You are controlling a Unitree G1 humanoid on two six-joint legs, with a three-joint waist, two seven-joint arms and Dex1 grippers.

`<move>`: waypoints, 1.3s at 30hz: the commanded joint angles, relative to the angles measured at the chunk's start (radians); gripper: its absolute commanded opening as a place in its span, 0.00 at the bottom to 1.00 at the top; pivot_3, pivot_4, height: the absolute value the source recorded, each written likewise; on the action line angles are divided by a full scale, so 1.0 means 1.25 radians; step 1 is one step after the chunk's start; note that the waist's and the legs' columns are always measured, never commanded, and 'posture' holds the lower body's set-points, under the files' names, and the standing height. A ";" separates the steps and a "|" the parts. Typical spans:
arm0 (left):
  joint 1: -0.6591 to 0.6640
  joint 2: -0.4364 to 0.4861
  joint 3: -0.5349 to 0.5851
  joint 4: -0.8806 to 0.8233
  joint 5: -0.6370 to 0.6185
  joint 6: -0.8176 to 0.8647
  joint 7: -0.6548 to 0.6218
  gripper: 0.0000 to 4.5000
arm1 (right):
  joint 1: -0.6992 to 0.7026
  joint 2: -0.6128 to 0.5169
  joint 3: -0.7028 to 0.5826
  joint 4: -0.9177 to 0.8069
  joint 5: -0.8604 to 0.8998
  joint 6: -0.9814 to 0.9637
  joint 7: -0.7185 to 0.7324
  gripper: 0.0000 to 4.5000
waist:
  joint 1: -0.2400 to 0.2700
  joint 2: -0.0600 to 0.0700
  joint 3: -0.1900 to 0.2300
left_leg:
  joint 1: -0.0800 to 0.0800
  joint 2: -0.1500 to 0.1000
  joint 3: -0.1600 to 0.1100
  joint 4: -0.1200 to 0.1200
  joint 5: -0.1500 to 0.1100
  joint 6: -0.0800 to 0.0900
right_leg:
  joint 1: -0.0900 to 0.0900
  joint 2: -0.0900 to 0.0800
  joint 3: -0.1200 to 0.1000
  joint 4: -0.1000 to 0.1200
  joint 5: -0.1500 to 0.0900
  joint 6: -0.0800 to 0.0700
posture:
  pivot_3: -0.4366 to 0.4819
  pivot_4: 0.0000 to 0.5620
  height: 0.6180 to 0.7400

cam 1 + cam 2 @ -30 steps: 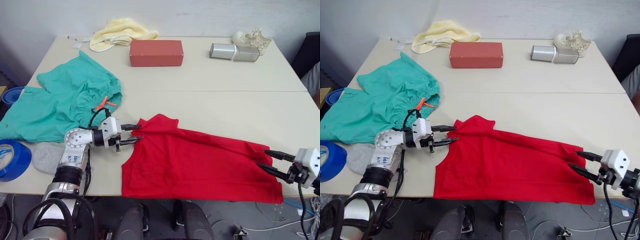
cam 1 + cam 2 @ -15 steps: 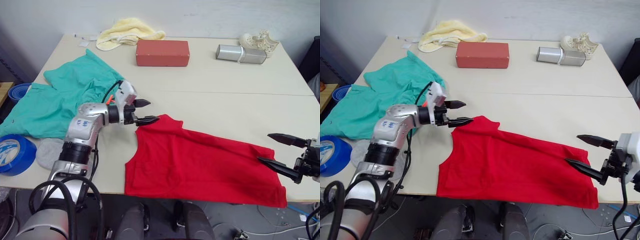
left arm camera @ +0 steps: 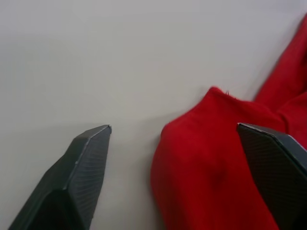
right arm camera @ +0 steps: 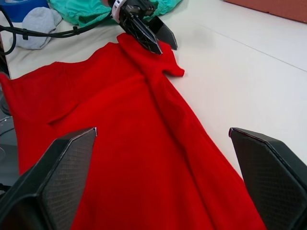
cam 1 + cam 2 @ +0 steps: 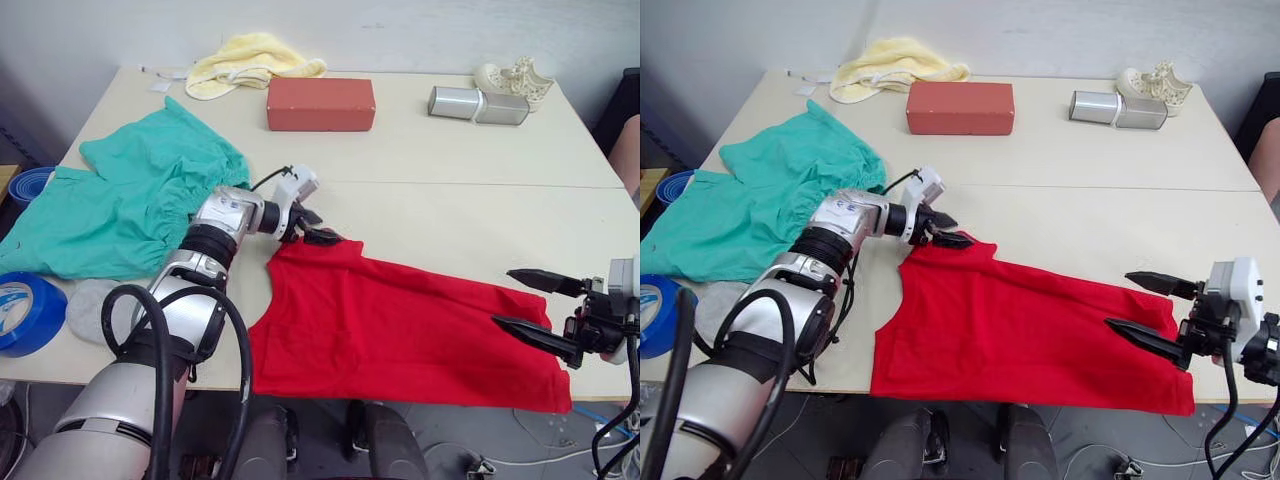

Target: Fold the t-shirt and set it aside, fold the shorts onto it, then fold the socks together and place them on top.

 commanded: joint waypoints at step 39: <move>0.470 0.138 0.074 -0.505 -0.080 -0.627 -0.269 0.00 | 0.031 0.072 0.012 0.130 -0.163 -0.215 0.015 1.00 | 0.001 0.000 0.000 | 0.001 0.000 -0.001 0.002 -0.001 0.001 | 0.002 -0.002 0.001 0.002 0.000 0.000 | 0.48 0.27 1.00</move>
